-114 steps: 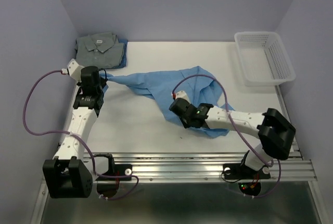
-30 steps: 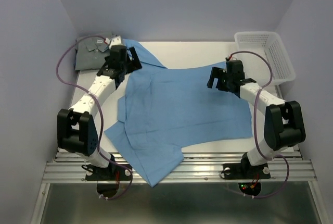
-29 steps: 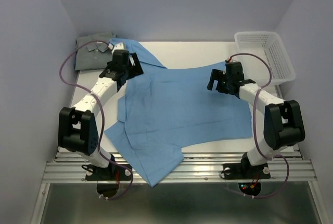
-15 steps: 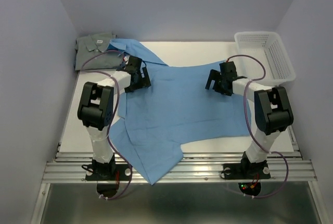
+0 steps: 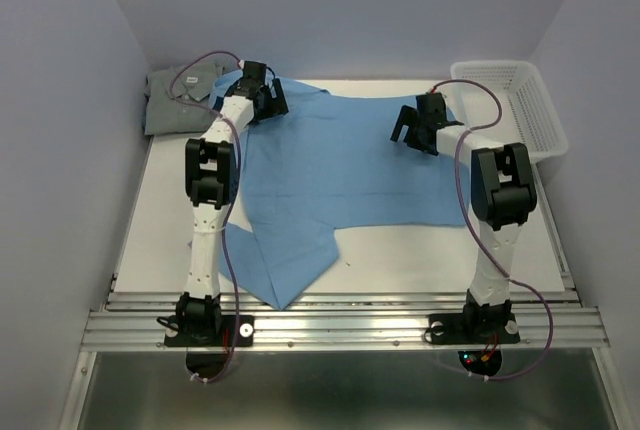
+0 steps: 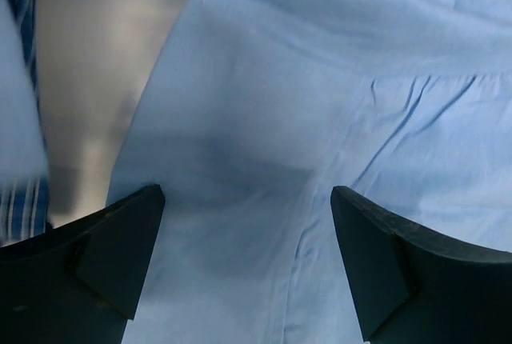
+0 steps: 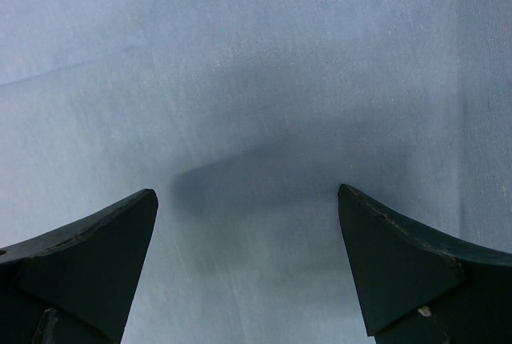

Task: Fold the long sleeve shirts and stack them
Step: Flatten the shirt out, then fold the shirt

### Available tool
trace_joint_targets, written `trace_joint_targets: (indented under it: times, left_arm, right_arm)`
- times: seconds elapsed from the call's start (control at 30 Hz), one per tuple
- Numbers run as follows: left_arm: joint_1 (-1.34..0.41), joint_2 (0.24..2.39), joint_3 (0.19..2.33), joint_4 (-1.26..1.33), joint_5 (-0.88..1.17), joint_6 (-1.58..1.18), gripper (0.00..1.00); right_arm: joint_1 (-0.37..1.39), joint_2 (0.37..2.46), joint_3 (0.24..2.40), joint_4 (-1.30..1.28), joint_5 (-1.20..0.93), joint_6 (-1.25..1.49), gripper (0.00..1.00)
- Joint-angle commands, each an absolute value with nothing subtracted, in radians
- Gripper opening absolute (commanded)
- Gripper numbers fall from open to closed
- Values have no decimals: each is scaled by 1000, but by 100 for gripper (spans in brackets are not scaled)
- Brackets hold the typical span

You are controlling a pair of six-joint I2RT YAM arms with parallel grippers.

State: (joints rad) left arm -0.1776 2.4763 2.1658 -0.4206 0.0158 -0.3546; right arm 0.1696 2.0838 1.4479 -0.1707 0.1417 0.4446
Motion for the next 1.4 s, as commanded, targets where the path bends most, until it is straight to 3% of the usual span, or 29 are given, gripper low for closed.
trace_joint_targets:
  times: [0.0, 0.17, 0.37, 0.47, 0.63, 0.83, 1.1, 1.37]
  left_arm:
    - [-169, 2591, 2426, -571, 37, -278, 99]
    - [-132, 2527, 2356, -479, 104, -296, 99]
    - [-190, 2260, 2224, -445, 71, -247, 99]
    - [-235, 2053, 2041, -410, 9, -279, 99]
    - [-255, 1612, 1451, -315, -55, -483, 99]
    - [-294, 1268, 997, -463, -6, -618, 99]
    - [-455, 1069, 686, -609, 234, -744, 99]
    - [-636, 1137, 609, -617, 291, -851, 99]
  right_arm:
    - [161, 2146, 1509, -215, 135, 431, 100]
    - [161, 2123, 1551, -215, 69, 379, 100]
    - [161, 1973, 1497, -173, -49, 281, 100]
    - [172, 1847, 1398, -132, -32, 287, 100]
    - [172, 1648, 1185, -98, 36, 394, 100]
    - [172, 1488, 977, -123, 163, 557, 100]
    - [172, 1388, 864, -132, 195, 595, 100]
    - [172, 1384, 825, -160, 219, 597, 100]
